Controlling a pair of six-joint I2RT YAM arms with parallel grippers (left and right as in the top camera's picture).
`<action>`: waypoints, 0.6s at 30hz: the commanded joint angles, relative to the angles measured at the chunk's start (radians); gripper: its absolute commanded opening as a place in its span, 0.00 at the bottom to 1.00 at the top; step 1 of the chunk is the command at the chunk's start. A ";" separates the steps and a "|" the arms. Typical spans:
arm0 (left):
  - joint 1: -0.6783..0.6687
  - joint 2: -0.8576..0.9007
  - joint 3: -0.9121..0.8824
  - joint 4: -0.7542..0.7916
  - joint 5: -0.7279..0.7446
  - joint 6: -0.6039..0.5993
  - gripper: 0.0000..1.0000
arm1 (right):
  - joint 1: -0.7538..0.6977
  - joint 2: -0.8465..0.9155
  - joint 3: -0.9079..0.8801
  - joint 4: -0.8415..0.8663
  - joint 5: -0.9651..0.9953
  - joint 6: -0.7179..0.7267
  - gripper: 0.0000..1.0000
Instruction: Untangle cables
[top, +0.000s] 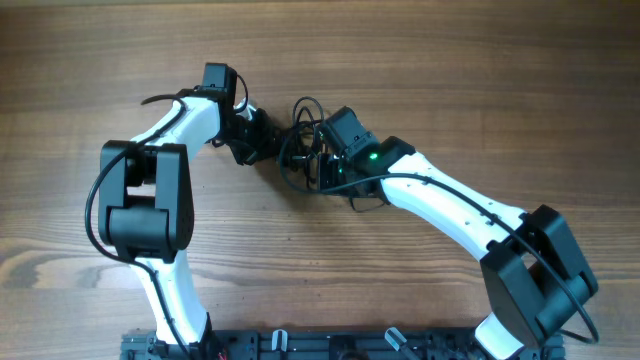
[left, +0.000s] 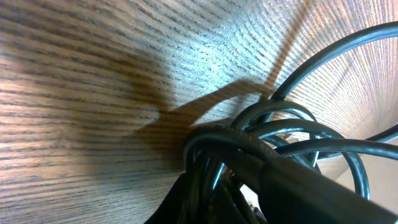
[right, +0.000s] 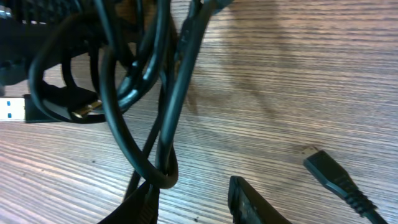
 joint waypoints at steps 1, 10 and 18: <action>0.016 0.017 -0.009 -0.001 -0.117 -0.010 0.08 | -0.002 -0.015 0.000 0.032 -0.016 0.008 0.38; 0.016 0.017 -0.009 -0.001 -0.117 -0.010 0.08 | -0.002 0.000 0.000 0.034 -0.255 0.018 0.38; 0.016 0.017 -0.009 -0.001 -0.117 -0.010 0.08 | -0.002 0.000 0.000 0.115 -0.340 0.017 0.33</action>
